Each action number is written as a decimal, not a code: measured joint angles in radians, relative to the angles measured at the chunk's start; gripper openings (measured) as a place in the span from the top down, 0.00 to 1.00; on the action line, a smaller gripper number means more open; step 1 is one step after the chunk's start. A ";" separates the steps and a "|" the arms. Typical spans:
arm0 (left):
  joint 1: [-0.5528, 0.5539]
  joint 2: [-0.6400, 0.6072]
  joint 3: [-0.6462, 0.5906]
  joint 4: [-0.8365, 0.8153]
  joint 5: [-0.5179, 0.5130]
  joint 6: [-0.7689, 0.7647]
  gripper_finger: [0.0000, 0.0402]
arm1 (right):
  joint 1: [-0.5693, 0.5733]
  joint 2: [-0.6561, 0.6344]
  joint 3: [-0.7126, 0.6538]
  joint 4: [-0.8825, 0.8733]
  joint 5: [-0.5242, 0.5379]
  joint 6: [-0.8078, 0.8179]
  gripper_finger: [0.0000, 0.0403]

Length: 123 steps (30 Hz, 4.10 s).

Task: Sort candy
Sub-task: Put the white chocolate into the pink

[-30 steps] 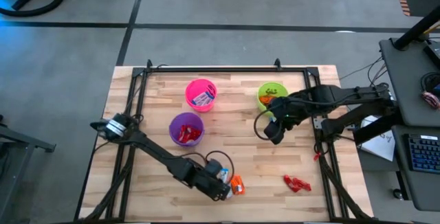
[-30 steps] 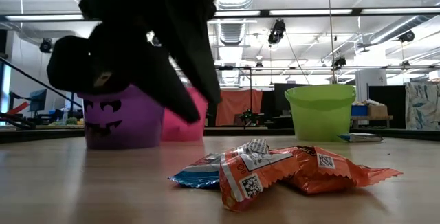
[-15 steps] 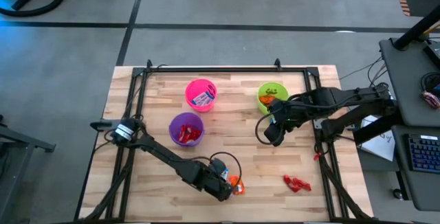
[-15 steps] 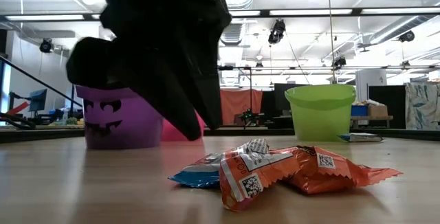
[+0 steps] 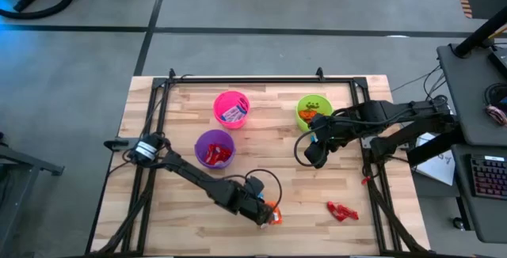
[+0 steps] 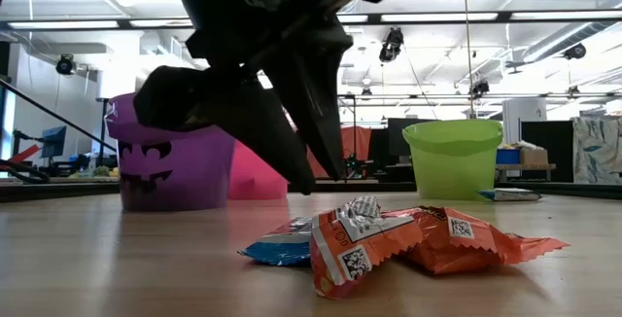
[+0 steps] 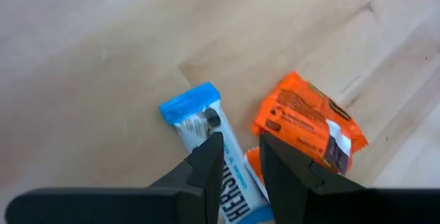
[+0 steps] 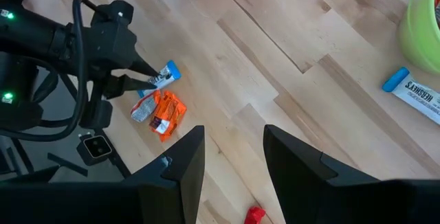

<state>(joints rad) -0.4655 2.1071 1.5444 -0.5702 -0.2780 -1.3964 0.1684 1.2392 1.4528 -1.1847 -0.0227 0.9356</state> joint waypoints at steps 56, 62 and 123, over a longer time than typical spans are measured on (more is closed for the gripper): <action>0.004 0.121 0.138 -0.207 0.001 0.071 0.93 | 0.000 0.032 0.000 -0.001 -0.002 -0.020 0.65; -0.001 0.121 0.149 -0.235 -0.001 0.079 0.99 | 0.000 0.032 0.000 -0.001 -0.002 -0.031 0.65; -0.039 0.117 0.129 -0.335 0.094 0.115 0.86 | 0.005 0.031 0.000 -0.001 -0.011 -0.030 0.65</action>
<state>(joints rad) -0.5040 2.2246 1.6733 -0.9054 -0.1837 -1.2813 0.1729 1.2705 1.4525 -1.1854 -0.0334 0.9051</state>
